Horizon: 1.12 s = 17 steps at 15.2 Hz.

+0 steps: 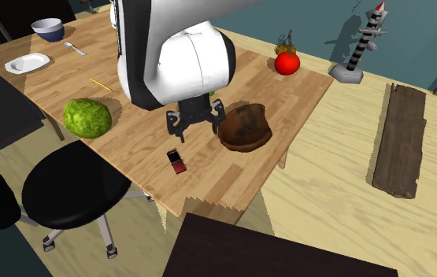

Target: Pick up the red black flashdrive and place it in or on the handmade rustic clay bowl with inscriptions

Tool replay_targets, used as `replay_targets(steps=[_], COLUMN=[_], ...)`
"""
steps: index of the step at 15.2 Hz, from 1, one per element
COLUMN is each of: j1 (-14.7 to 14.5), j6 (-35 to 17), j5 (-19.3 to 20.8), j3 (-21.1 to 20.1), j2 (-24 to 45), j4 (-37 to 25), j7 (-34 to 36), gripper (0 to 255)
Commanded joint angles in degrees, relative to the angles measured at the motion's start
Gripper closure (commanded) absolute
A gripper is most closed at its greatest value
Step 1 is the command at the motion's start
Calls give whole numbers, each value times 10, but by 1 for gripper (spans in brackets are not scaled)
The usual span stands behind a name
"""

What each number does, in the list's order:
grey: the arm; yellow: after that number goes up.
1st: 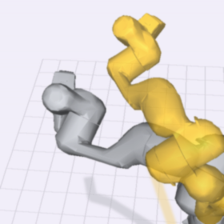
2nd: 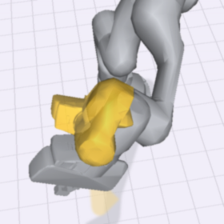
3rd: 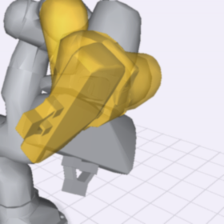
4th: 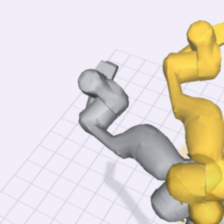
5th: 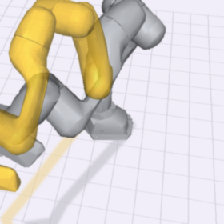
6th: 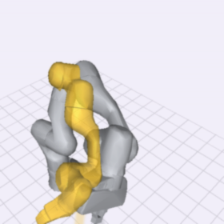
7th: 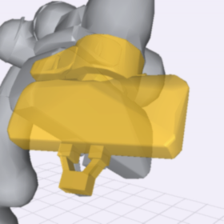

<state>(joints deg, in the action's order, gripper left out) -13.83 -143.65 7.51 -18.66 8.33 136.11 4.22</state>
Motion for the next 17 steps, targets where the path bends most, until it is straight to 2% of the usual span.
replay_targets(steps=[1, 9, 17], j1=[-12, -82, -105], j6=[-21, -63, -103], j5=[24, 105, 133], j3=[-1, 16, 42], j2=[43, 206, 268], j4=[-17, -119, -139], j7=[13, 51, 70], gripper=[0, 0, 0])
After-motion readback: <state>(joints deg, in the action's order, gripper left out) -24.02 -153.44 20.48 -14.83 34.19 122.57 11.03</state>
